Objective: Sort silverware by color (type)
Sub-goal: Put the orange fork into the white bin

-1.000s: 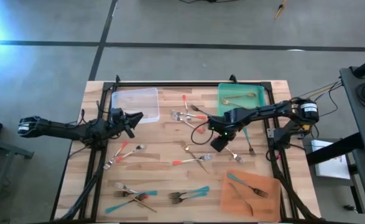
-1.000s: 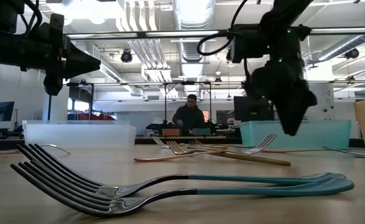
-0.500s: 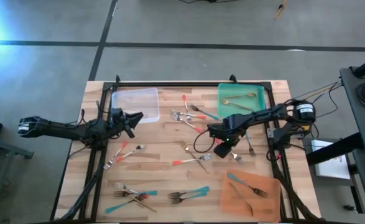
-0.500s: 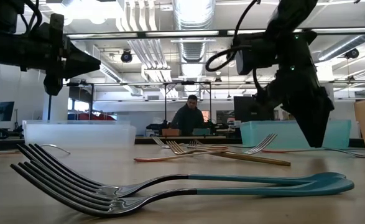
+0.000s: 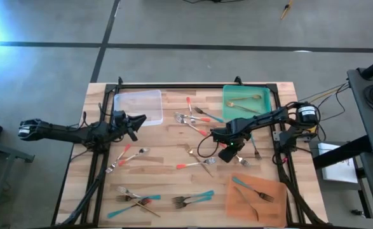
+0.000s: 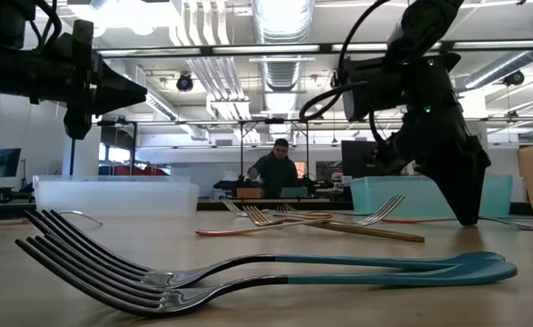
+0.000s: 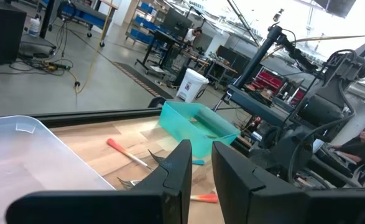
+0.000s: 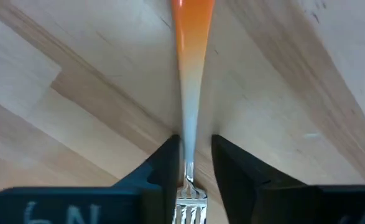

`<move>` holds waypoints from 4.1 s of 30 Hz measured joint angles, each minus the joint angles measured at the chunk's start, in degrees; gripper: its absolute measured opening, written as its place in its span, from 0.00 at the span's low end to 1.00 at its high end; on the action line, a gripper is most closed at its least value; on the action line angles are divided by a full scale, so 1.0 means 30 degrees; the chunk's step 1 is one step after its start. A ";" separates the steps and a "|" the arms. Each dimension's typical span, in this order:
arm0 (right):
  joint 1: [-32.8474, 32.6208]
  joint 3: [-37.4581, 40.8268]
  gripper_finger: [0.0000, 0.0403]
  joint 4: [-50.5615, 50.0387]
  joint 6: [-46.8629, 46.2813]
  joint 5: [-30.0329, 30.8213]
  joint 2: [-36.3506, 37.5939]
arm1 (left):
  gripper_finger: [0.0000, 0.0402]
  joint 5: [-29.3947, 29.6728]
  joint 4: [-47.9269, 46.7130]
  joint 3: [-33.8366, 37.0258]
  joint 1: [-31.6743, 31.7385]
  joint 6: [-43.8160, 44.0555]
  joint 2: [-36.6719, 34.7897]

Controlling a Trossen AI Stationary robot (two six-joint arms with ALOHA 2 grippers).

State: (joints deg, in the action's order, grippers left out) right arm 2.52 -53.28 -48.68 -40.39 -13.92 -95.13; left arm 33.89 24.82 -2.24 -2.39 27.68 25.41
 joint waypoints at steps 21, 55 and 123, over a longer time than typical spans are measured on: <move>0.0138 -0.0779 0.03 -0.0942 0.0450 0.1227 0.1643 | 0.11 -0.0007 0.0000 0.0007 -0.0007 0.0001 0.0001; 0.0117 -0.1231 0.03 1.3411 1.0628 0.3819 0.5548 | 0.11 -0.0007 0.0000 0.0007 -0.0007 0.0003 0.0007; 0.0838 -0.1224 0.03 1.8333 1.1467 1.6656 0.2811 | 0.11 -0.1796 2.0865 -0.8180 0.2215 -0.7589 2.3406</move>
State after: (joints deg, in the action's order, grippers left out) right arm 5.04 -56.95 6.32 -5.99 36.05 -86.70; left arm 28.50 87.41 -26.78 4.25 4.91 95.63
